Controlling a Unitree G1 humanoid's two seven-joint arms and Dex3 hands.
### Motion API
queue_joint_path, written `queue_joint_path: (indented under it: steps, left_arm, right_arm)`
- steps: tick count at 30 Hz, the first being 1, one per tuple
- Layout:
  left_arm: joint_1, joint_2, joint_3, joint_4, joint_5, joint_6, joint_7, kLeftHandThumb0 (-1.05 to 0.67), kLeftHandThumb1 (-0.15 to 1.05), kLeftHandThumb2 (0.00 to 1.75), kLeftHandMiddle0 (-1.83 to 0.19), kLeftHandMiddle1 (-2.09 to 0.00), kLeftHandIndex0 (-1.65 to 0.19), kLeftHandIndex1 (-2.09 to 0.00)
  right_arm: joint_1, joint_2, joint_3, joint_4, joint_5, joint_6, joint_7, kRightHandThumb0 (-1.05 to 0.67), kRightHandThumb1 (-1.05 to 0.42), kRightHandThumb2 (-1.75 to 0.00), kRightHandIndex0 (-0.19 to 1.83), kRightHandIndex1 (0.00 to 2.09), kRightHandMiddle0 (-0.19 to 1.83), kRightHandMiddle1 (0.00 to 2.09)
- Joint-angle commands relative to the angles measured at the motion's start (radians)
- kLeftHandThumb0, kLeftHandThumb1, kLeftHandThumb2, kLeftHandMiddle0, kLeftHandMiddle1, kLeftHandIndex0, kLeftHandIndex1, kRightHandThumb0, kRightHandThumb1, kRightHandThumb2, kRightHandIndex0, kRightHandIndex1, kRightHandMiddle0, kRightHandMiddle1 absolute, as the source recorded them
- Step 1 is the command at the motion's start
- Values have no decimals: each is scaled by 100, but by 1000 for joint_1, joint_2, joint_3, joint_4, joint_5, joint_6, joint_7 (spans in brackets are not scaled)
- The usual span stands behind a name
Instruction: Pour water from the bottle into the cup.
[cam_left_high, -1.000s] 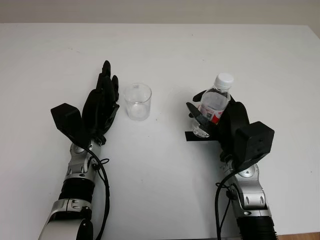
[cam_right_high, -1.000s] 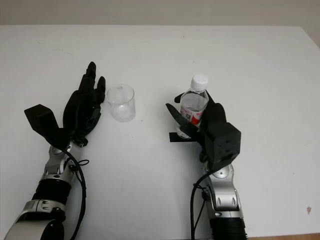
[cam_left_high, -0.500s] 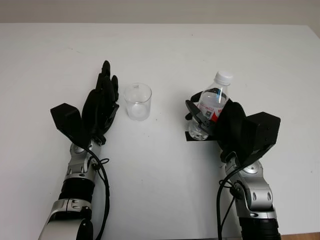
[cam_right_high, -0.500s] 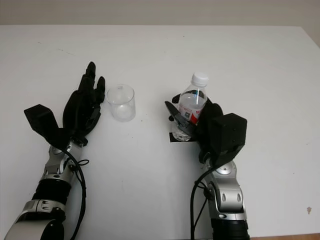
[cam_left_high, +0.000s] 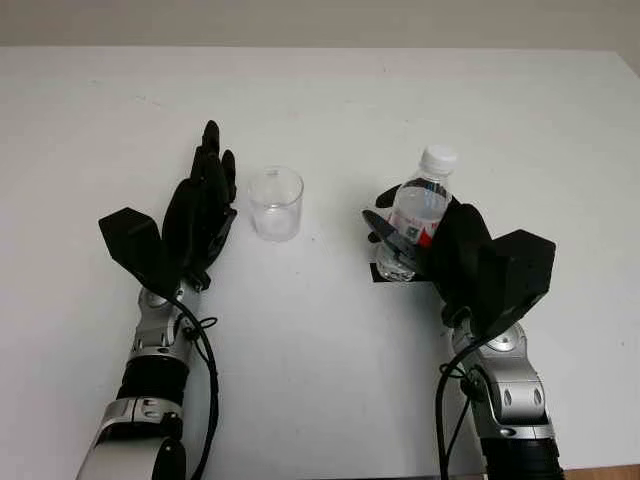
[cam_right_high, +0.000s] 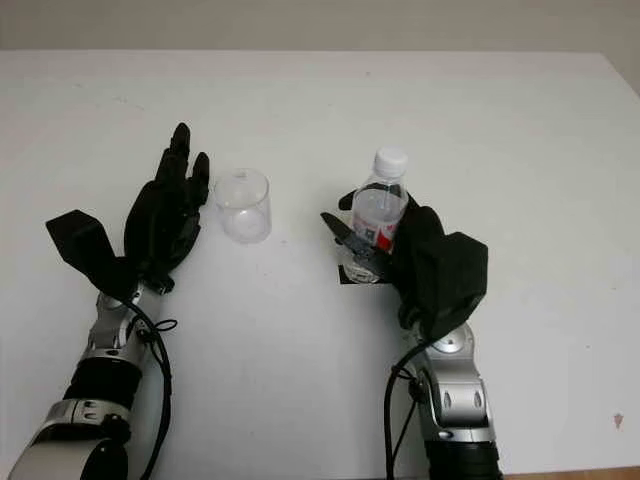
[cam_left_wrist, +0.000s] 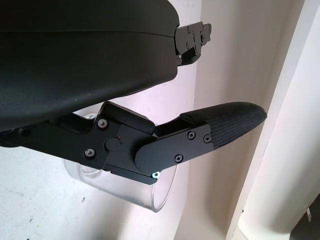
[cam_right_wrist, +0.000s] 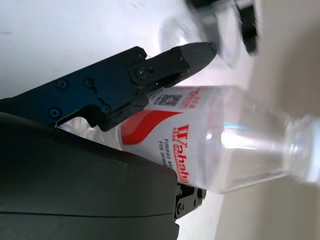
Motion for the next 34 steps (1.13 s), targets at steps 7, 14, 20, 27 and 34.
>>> queue_joint_path:
  steps: [7,14,20,27,34]
  left_arm:
    - [7,10,6,33,-3,-15,-15,-82,105,74,19,0,19,0]
    - [-4,12,6,43,-4,-13,-15,-82,105,74,19,0,19,0]
    - [-14,17,9,63,-13,-27,-33,-82,105,73,19,0,19,0]
    - [-24,15,11,72,-10,-24,-27,-81,105,74,19,0,19,0]
    - [-27,17,11,70,-12,-18,-34,-82,105,73,19,0,19,0]
  right_arm:
    - [61,-41,-3,-8,22,-54,60,-96,-89,-5,-19,0,-19,0]
    - [106,-28,-7,-1,23,-87,27,-97,-90,-6,-19,0,-19,0]
    - [129,-16,-16,24,20,-143,-13,-97,-92,-6,-19,0,-19,0]
    - [122,-13,-47,99,-58,-249,-139,-102,-94,-6,-19,0,-19,0]
    - [76,-3,-83,247,-50,-365,-198,-95,-93,-5,-19,0,-19,0]
